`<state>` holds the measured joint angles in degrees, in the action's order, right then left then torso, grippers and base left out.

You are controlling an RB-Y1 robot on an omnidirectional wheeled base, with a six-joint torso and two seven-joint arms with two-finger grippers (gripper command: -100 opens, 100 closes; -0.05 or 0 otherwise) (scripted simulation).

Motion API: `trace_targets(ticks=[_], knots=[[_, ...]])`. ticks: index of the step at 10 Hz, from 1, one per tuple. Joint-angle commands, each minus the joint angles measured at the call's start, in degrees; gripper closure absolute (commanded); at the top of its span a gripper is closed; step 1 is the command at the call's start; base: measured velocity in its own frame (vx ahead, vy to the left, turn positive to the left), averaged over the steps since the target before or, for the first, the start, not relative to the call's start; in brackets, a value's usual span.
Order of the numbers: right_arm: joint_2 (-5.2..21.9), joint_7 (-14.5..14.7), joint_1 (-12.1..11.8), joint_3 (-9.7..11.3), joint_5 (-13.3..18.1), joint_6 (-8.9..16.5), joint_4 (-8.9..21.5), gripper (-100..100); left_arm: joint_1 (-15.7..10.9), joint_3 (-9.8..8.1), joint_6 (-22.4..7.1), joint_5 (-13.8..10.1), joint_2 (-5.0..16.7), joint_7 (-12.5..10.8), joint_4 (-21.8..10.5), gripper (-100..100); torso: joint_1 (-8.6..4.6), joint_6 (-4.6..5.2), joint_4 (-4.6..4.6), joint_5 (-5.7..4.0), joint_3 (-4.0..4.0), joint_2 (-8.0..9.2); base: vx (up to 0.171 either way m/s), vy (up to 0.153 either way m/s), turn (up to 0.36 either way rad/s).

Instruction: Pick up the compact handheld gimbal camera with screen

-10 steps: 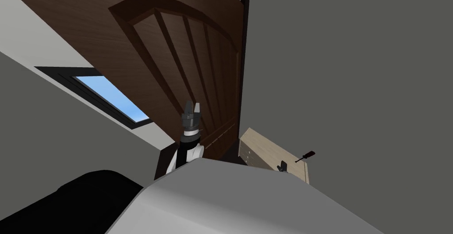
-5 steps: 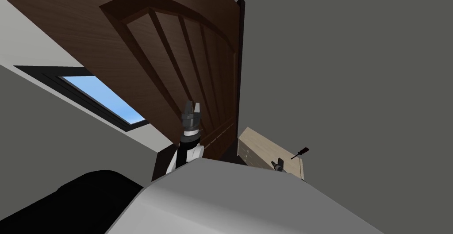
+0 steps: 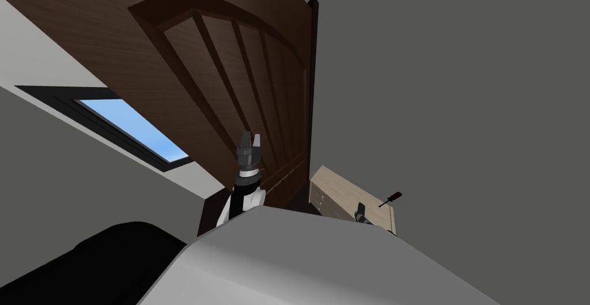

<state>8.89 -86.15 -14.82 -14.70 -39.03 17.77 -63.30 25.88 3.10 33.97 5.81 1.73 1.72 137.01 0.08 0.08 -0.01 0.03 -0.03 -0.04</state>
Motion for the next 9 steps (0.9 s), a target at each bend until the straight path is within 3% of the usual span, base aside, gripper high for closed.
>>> trace_targets(ticks=[1, 2, 3, 4, 5, 9], knots=[[0.0, 0.0, 0.0, 0.0, 0.0, 0.0, 0.0, 100, 0.0, 0.0, 0.0, 0.0, 0.0, 0.0, 0.0, 0, 0.0, 0.0, 0.0, 0.0, 0.0, 0.0, 0.0, 0.0, 0.0], [0.0, 0.0, 0.0, 0.0, 0.0, 0.0, 0.0, 100, 0.0, 0.0, 0.0, 0.0, 0.0, 0.0, 0.0, 0, -0.01, 0.0, 0.0, 0.0, 0.0, 0.0, 0.0, 0.0, 0.0], [0.0, 0.0, 0.0, 0.0, 0.0, 0.0, 0.0, 0, 0.0, 0.0, 0.0, 0.0, 0.0, 0.0, 0.0, 0, -0.01, 0.01, 0.0, 0.0, 0.0, 0.01, 0.0, 0.0, 0.0], [1.4, -1.2, -2.4, 0.5, -1.2, 0.4, -2.3, 100, 0.0, 0.0, 0.0, 0.0, 0.0, 0.0, 0.0, 0, -0.01, 0.01, 0.0, 0.0, 0.0, 0.01, -0.009, -0.011, 0.03], [1.4, -1.2, -2.4, 0.5, -1.2, 0.4, -2.3, 100, 0.0, 0.0, 0.0, 0.0, 0.0, 0.0, 0.0, 0, -0.07, 0.06, -0.01, 0.03, 0.02, 0.06, -0.006, -0.007, 0.02], [3.5, -3.2, -6.7, 1.1, -2.9, 1.2, -6.5, 100, 0.0, 0.0, 0.0, 0.0, 0.0, 0.0, 0.0, 0, 0.01, 0.05, 0.0, 0.02, 0.01, 0.01, 0.005, 0.006, 0.038]])
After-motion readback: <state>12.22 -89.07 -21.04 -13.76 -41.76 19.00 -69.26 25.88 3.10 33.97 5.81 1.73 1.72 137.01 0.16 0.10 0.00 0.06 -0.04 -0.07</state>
